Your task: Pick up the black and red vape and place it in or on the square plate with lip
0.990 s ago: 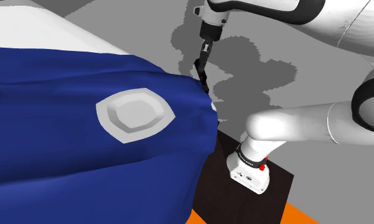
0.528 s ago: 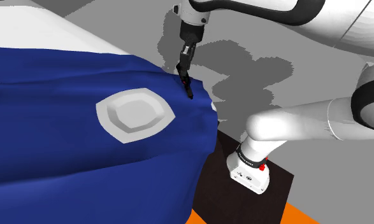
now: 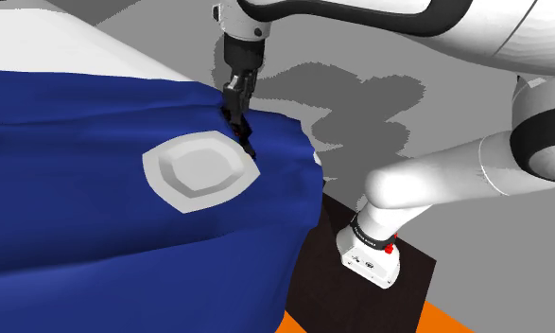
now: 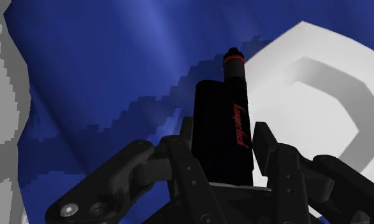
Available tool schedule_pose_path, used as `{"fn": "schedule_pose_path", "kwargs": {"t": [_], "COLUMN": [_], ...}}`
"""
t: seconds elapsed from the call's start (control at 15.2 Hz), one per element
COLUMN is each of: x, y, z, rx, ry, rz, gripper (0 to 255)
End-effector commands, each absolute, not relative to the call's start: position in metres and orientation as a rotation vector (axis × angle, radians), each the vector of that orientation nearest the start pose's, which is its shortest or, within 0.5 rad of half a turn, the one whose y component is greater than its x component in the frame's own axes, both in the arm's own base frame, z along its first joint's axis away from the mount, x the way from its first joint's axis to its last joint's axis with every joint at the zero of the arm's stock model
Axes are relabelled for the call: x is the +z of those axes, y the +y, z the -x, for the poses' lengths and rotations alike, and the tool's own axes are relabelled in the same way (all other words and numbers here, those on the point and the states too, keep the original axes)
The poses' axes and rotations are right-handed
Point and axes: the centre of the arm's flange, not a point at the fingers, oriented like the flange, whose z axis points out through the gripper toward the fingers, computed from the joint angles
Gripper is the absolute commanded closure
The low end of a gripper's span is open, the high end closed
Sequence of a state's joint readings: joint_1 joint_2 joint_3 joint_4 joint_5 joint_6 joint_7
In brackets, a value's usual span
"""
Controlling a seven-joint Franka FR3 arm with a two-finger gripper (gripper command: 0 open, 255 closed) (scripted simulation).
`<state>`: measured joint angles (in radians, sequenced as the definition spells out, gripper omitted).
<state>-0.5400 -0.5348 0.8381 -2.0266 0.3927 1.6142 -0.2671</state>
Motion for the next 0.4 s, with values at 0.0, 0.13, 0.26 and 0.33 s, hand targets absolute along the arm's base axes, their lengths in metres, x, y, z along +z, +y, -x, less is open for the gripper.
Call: {"fn": "schedule_pose_path", "kwargs": {"t": [0.0,0.13,0.26,0.33], "x": [0.574,0.575,0.575,0.576], "y": [0.258,0.284,0.31,0.323], "z": [-0.395,-0.399,-0.403,-0.405], "rx": [0.046,0.046,0.046,0.046], "ry": [-0.713,-0.713,-0.713,-0.713], "rz": [3.054,3.054,3.054,3.054], "gripper": [255,255,255,255]}}
